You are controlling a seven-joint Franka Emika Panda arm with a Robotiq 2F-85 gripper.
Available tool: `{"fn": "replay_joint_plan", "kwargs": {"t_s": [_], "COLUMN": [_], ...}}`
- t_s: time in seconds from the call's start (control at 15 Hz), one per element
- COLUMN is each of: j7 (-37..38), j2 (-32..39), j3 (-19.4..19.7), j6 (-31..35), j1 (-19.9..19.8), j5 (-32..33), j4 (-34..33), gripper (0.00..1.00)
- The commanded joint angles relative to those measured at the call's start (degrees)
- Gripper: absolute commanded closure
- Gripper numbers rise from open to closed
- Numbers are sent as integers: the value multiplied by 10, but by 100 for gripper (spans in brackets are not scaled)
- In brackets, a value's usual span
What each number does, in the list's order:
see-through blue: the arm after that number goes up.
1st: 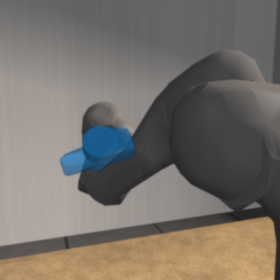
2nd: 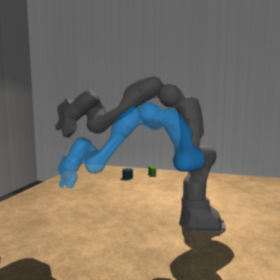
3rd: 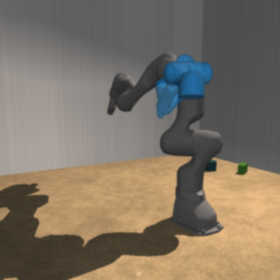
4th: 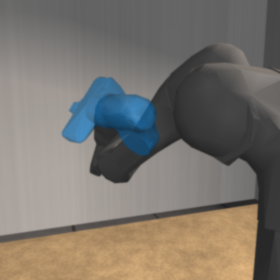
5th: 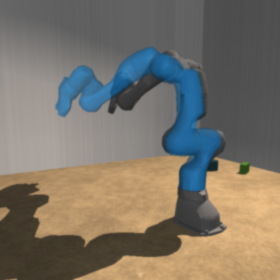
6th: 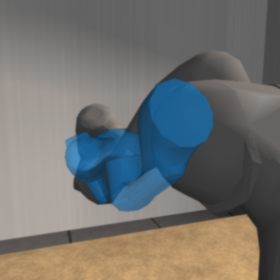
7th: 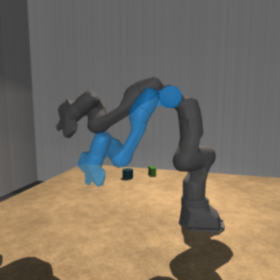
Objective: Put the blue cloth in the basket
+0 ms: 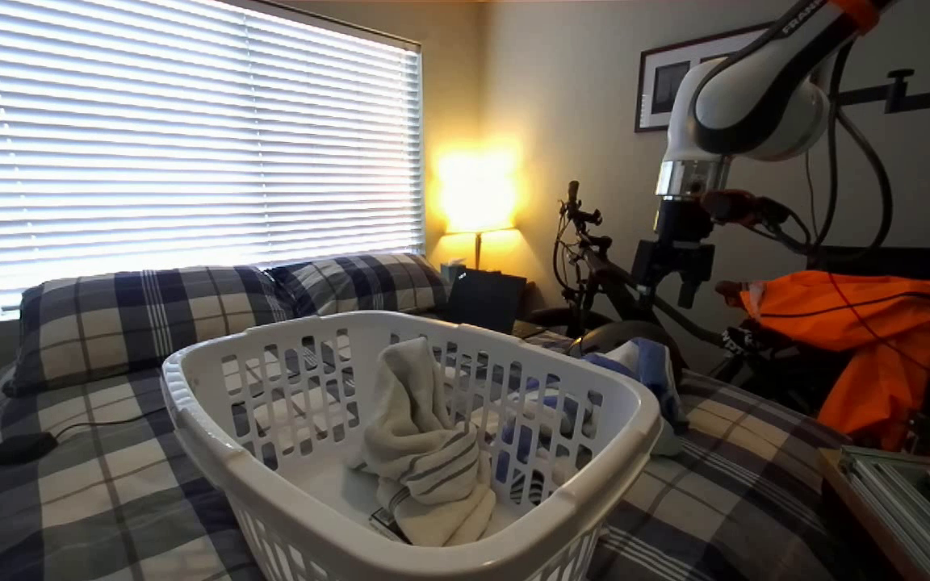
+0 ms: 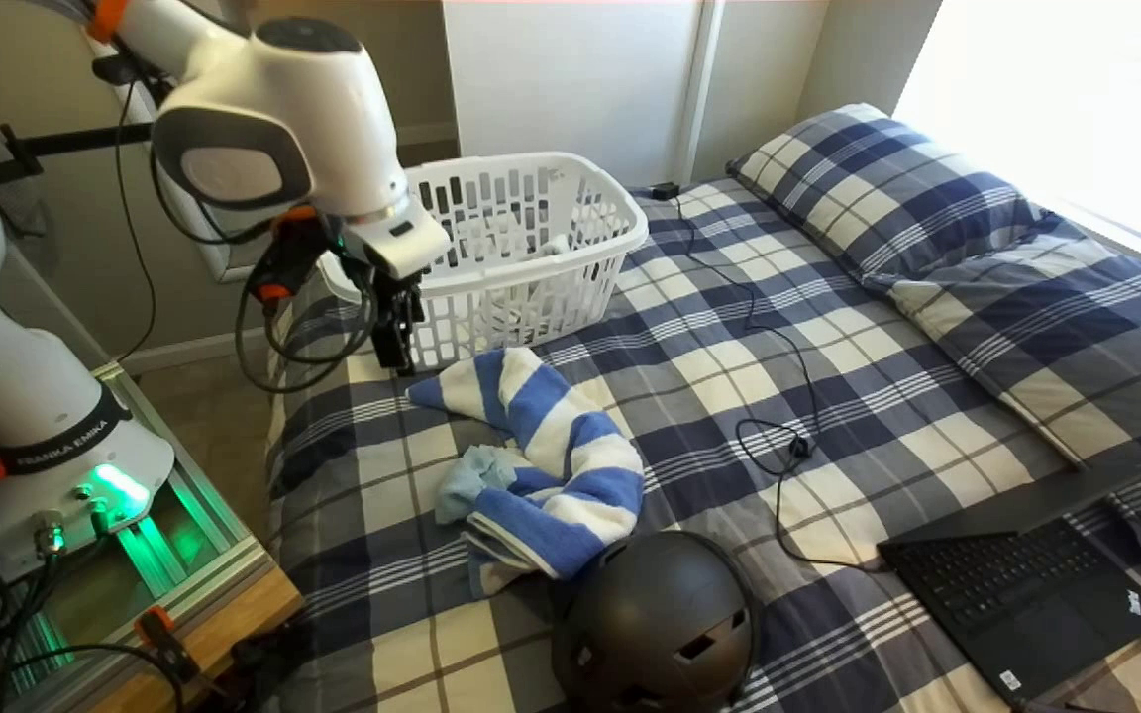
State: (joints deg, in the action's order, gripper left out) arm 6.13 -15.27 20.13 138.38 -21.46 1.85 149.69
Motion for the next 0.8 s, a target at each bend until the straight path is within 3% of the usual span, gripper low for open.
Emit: {"fn": "replay_joint_plan", "kwargs": {"t_s": [0.0,0.53,0.73], "j7": [9,-3,4], "j2": [90,218,207], "j3": [-1,-5,-3], "j6": [58,104,99], "j1": [13,16,16], "j5": [-51,-138,-114], "j4": [-20,-43,-31], "gripper": [0,0,0]}}
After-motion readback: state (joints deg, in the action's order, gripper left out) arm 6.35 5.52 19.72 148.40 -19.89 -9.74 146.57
